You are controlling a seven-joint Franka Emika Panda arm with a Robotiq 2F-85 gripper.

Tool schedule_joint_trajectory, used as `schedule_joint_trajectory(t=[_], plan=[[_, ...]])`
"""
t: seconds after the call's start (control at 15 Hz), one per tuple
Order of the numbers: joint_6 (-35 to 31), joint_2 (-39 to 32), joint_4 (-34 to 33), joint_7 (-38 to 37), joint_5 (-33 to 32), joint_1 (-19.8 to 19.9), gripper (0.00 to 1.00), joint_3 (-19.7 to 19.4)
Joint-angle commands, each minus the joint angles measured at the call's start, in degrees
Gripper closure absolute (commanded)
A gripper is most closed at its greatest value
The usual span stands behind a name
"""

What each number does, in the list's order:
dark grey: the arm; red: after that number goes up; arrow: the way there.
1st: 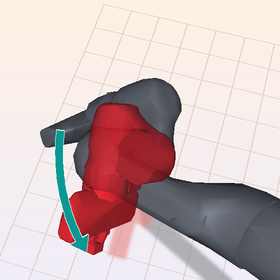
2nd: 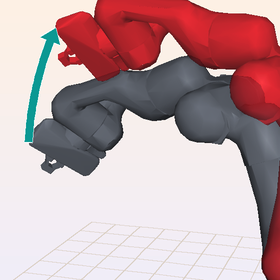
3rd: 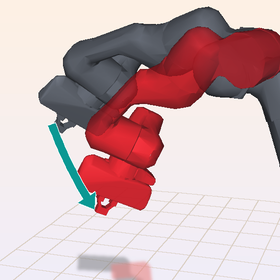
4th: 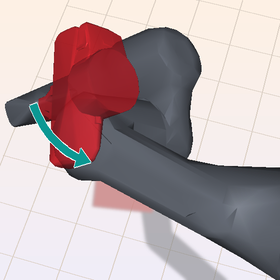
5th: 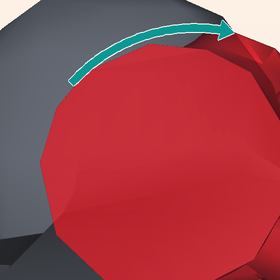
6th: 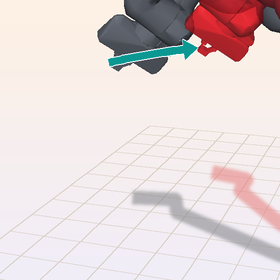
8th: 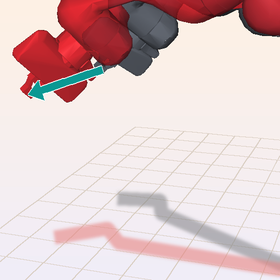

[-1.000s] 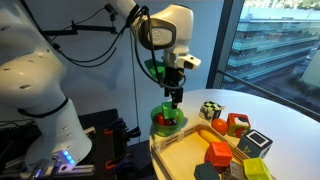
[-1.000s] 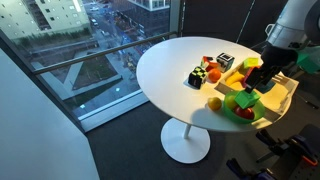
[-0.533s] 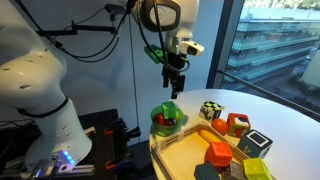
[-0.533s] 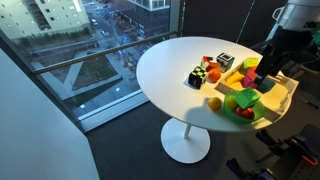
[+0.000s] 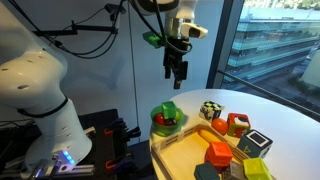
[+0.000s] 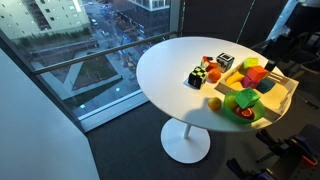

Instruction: Put the orange block on top of the pink block then place the green block in the green bowl

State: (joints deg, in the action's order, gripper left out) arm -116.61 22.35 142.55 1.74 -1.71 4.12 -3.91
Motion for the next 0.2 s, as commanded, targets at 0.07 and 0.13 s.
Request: schedule_joint_trajectory(t=[0.07,0.13], plan=[[0.0,0.7,-0.1,-0.1,-0.7,0.2,0.00,-0.1],[0.0,0.9,-0.1,-0.1,-0.9,0.2,0.00,-0.1]])
